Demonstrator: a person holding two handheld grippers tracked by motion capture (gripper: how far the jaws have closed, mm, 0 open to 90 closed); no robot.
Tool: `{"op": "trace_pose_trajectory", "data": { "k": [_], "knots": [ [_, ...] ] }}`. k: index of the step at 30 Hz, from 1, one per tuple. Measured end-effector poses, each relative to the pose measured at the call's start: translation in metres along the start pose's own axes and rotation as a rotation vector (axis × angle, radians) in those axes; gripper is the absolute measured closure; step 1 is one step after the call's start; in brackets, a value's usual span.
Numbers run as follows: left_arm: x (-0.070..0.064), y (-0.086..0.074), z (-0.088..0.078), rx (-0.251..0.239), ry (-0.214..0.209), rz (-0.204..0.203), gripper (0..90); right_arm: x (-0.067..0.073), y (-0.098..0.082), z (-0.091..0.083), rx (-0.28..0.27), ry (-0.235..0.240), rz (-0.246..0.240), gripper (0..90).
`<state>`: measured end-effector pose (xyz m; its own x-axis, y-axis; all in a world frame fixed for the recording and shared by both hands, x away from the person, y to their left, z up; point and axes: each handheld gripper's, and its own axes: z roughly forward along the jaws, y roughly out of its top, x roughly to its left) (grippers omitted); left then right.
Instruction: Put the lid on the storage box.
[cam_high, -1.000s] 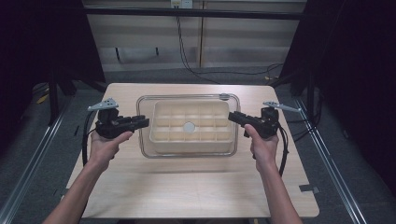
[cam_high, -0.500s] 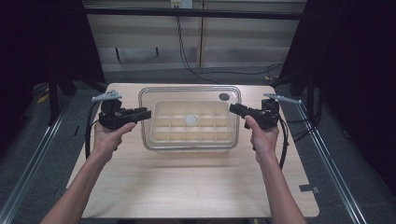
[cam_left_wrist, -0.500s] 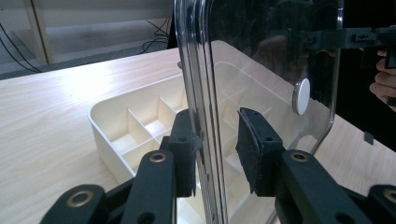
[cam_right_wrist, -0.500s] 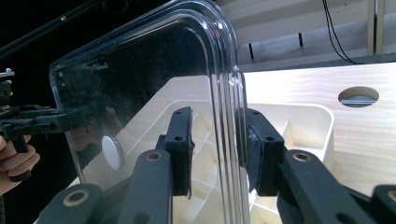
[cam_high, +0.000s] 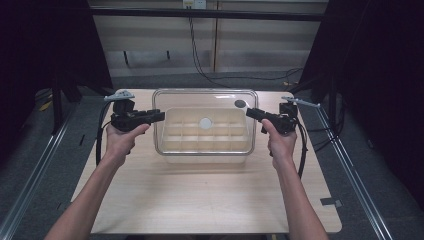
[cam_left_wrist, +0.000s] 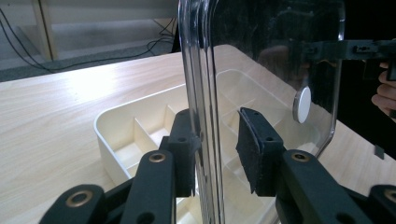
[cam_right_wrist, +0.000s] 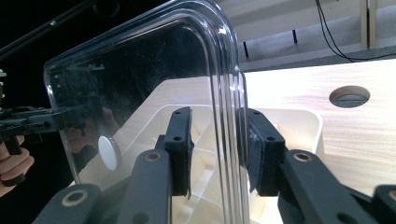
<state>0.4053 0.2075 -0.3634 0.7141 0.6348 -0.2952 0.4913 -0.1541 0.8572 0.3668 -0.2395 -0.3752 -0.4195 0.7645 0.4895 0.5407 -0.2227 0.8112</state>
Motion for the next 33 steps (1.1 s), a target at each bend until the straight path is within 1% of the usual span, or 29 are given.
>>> {"op": "trace_pose_trajectory", "data": {
  "k": [2,3,5,6,9,11,12,15,17,20,24,25,26,29,33],
  "knots": [
    [0.001,0.001,0.002,-0.004,0.009,-0.012,67.6,-0.003,0.001,0.003,-0.007,-0.002,0.001,65.4],
    [0.001,0.002,0.003,0.001,0.013,-0.010,67.5,-0.004,0.001,0.004,-0.015,0.002,0.012,65.3],
    [0.002,0.002,0.004,0.004,0.021,-0.002,67.2,-0.007,0.001,0.008,-0.012,0.002,0.016,65.3],
    [0.003,0.002,0.004,0.007,0.017,-0.006,67.3,-0.008,0.001,0.009,-0.005,0.005,0.021,65.3],
    [0.005,0.001,0.007,0.013,0.029,-0.012,66.8,-0.008,0.000,0.011,-0.003,0.001,0.018,65.4],
    [0.008,0.000,0.009,0.012,0.025,-0.017,66.3,-0.009,0.000,0.013,-0.005,-0.002,0.020,65.5],
    [0.009,0.000,0.011,0.010,0.027,-0.027,66.1,-0.010,0.000,0.013,-0.005,-0.004,0.019,65.5],
    [0.012,0.000,0.014,0.013,0.023,-0.025,65.3,-0.012,0.000,0.015,-0.004,-0.010,0.017,65.5],
    [0.014,0.000,0.017,0.012,0.021,-0.031,64.5,-0.013,0.000,0.017,-0.002,-0.013,0.016,65.5],
    [0.019,0.000,0.024,0.029,0.030,-0.042,62.5,-0.016,0.000,0.021,0.002,-0.021,0.020,65.5],
    [0.026,-0.002,0.029,0.022,0.012,-0.064,62.0,-0.023,-0.002,0.027,0.001,-0.015,0.031,65.5],
    [0.027,-0.002,0.030,0.026,0.011,-0.063,61.8,-0.024,-0.002,0.028,0.004,-0.014,0.033,65.5],
    [0.029,-0.003,0.031,0.027,0.010,-0.071,61.7,-0.024,-0.002,0.028,0.004,-0.018,0.030,65.4],
    [0.032,-0.005,0.034,0.033,0.014,-0.080,60.8,-0.026,-0.002,0.033,0.009,-0.024,0.027,64.9],
    [0.033,-0.006,0.037,0.033,0.023,-0.088,60.4,-0.028,-0.003,0.038,0.022,-0.045,0.026,63.2]
  ]
}}
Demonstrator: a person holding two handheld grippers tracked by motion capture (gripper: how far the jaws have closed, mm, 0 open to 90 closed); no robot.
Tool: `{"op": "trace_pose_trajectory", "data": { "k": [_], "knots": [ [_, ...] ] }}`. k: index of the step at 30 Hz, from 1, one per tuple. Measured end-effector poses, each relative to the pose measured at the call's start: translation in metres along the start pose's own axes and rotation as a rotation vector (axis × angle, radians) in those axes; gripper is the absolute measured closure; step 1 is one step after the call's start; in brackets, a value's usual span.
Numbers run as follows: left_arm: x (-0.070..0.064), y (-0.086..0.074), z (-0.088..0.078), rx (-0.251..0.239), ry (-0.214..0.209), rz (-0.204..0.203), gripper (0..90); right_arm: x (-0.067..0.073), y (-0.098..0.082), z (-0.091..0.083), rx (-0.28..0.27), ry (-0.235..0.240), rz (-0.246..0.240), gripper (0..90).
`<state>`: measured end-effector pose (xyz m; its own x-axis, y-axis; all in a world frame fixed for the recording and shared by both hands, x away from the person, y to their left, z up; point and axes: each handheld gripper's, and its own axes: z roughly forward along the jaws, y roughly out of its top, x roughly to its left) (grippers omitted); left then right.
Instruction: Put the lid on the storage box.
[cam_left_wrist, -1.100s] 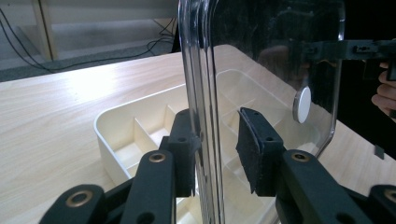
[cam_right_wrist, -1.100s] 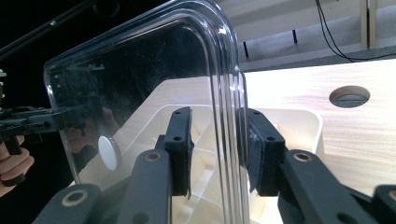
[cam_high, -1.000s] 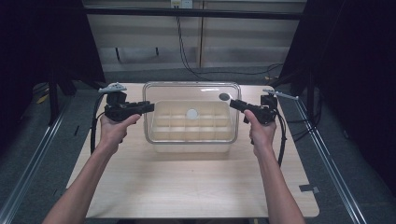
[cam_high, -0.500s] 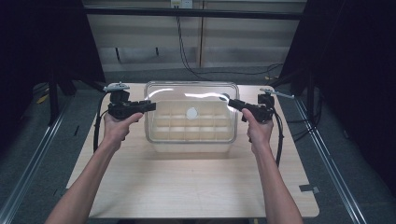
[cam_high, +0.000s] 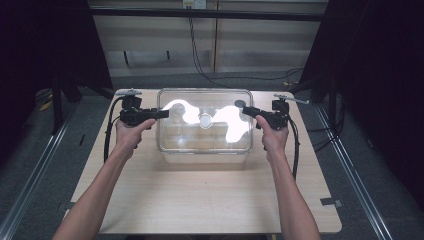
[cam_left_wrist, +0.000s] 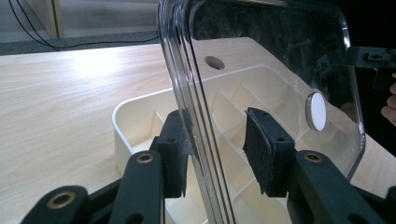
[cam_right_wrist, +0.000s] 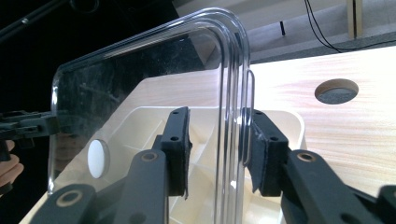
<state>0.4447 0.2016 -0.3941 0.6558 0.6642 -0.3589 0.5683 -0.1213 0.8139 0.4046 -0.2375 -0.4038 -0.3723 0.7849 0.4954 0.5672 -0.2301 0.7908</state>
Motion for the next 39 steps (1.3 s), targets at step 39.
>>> {"op": "trace_pose_trajectory", "data": {
  "k": [39],
  "knots": [
    [0.019,-0.028,0.020,0.110,0.027,-0.006,53.0,-0.019,-0.016,0.035,0.101,-0.116,0.018,53.4]
  ]
}}
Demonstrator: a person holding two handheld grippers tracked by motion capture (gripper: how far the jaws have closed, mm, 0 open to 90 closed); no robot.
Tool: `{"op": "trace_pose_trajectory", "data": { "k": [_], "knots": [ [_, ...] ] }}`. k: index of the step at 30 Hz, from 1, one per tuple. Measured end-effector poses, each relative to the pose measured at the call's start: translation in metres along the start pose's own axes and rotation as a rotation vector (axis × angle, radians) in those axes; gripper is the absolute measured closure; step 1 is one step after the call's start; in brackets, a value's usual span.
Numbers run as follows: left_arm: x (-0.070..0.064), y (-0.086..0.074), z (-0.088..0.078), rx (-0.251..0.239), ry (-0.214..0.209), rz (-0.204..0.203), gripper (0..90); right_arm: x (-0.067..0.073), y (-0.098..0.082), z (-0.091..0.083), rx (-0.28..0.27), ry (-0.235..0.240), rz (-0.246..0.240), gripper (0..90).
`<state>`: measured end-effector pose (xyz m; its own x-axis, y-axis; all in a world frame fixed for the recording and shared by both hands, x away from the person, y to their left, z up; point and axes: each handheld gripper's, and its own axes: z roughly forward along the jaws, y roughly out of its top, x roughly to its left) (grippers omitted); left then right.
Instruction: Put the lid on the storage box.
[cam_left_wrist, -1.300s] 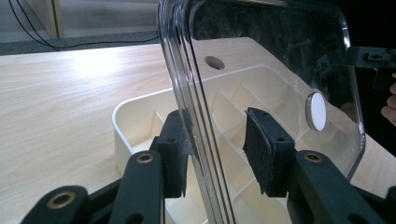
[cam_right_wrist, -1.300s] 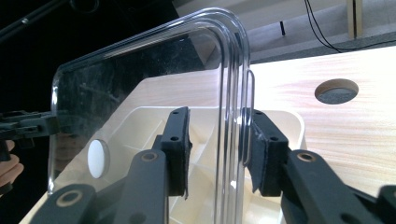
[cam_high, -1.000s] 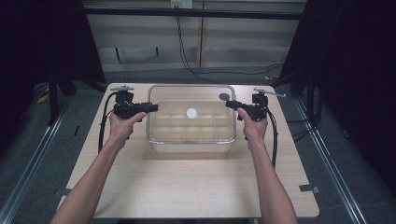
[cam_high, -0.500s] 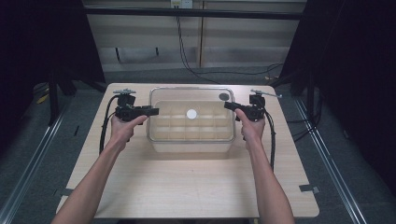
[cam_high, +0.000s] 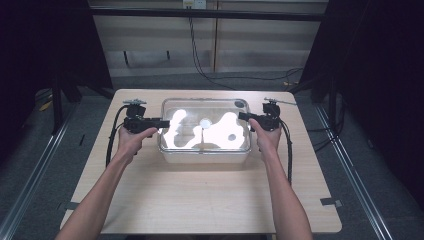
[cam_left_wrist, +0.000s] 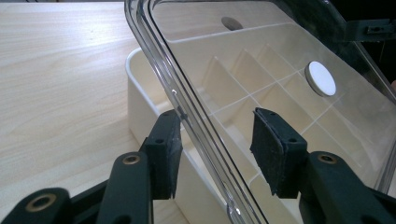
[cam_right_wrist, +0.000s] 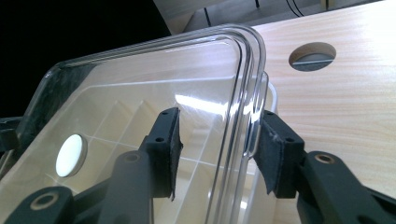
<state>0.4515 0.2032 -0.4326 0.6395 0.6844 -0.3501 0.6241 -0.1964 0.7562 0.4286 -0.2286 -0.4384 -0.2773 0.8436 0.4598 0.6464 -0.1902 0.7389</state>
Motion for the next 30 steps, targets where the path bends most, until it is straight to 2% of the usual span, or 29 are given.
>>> {"op": "trace_pose_trajectory", "data": {
  "k": [2,5,10,13,17,23,30],
  "knots": [
    [0.001,-0.002,0.002,0.016,0.013,0.006,52.7,0.000,-0.001,0.001,0.002,-0.019,0.000,52.9],
    [0.005,-0.004,0.003,0.003,-0.007,-0.020,53.2,0.000,-0.002,0.004,0.010,-0.034,0.003,52.3],
    [0.007,-0.007,0.005,0.007,-0.018,-0.028,53.0,0.000,-0.004,0.008,0.014,-0.058,-0.001,50.6],
    [0.007,-0.007,0.005,0.006,-0.015,-0.028,53.1,0.001,-0.005,0.008,0.014,-0.067,-0.010,49.7],
    [0.007,-0.008,0.006,0.019,-0.016,-0.036,52.3,0.004,-0.007,0.011,0.028,-0.115,-0.042,47.4],
    [0.009,-0.010,0.010,0.028,-0.024,-0.059,51.1,0.002,-0.008,0.014,0.043,-0.120,-0.031,47.1],
    [0.009,-0.013,0.011,0.029,-0.029,-0.050,49.3,0.000,-0.009,0.016,0.045,-0.121,-0.027,46.8]
  ]
}}
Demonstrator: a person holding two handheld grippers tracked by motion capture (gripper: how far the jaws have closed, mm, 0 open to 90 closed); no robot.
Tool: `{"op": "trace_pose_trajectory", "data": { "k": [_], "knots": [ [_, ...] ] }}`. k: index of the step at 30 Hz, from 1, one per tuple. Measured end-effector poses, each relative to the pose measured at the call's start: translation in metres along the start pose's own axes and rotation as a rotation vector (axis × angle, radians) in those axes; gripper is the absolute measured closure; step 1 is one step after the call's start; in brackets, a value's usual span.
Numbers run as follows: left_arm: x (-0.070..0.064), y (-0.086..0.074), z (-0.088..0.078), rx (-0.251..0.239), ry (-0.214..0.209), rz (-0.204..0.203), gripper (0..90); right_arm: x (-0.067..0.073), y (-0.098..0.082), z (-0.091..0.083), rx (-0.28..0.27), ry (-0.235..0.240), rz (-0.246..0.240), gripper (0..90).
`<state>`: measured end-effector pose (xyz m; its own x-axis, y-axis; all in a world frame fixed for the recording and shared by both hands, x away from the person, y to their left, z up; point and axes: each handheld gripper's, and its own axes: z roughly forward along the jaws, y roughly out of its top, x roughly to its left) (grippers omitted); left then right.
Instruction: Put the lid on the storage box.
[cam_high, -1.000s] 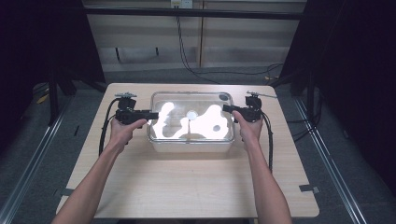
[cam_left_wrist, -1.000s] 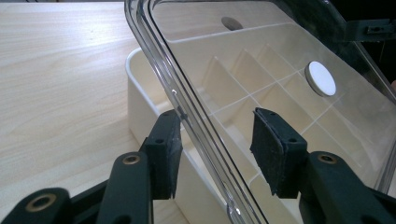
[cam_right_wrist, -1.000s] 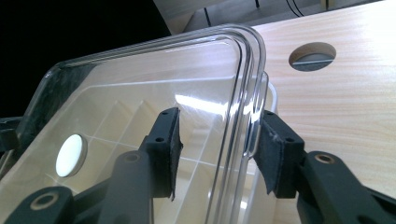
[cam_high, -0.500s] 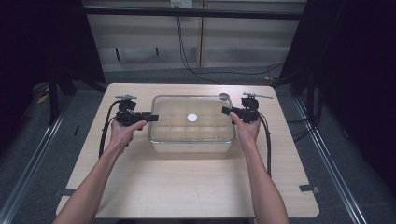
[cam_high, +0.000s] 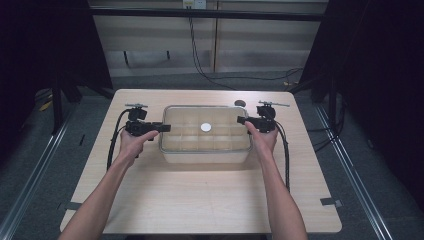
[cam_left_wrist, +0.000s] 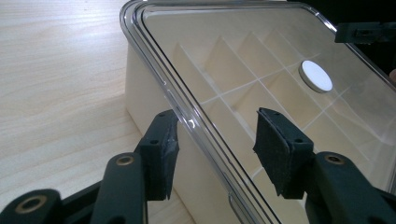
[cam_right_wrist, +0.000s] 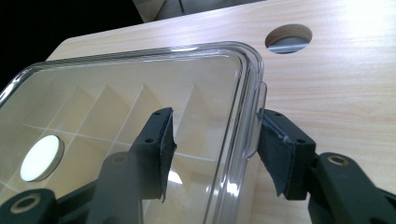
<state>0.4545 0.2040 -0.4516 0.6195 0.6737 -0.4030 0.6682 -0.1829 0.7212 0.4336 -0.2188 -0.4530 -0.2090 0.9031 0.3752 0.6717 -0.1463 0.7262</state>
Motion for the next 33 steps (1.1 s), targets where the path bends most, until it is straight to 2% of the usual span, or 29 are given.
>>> {"op": "trace_pose_trajectory", "data": {
  "k": [1,6,8,10,15,17,18,22,26,33],
  "knots": [
    [0.001,-0.001,0.000,-0.001,-0.003,0.002,48.1,0.001,-0.001,-0.001,-0.012,-0.007,-0.017,46.9],
    [0.000,-0.003,-0.001,-0.005,0.017,0.002,44.7,-0.003,-0.005,-0.004,-0.025,0.012,-0.018,46.5],
    [-0.001,-0.002,-0.002,0.005,0.024,0.010,42.1,-0.003,-0.005,-0.006,-0.027,0.003,-0.028,44.8],
    [-0.004,-0.002,-0.004,-0.006,0.025,0.012,39.7,-0.003,-0.004,-0.010,-0.034,0.001,-0.027,44.0],
    [-0.009,-0.001,-0.012,-0.008,0.039,0.038,34.0,-0.001,-0.001,-0.025,-0.051,0.014,-0.049,40.2],
    [-0.012,-0.003,-0.015,-0.013,0.038,0.038,33.7,0.000,-0.001,-0.028,-0.050,0.018,-0.052,38.8],
    [-0.013,-0.006,-0.017,-0.017,0.044,0.052,33.9,0.001,0.000,-0.031,-0.049,0.020,-0.063,38.2],
    [-0.016,-0.011,-0.023,-0.022,0.045,0.064,34.3,0.004,-0.001,-0.041,-0.047,0.026,-0.100,36.1],
    [-0.017,-0.015,-0.030,-0.027,0.045,0.070,34.2,0.006,-0.004,-0.055,-0.063,0.057,-0.110,33.6],
    [-0.026,-0.019,-0.046,-0.046,0.039,0.089,29.0,0.012,-0.011,-0.073,-0.053,0.077,-0.138,33.3]
  ]
}}
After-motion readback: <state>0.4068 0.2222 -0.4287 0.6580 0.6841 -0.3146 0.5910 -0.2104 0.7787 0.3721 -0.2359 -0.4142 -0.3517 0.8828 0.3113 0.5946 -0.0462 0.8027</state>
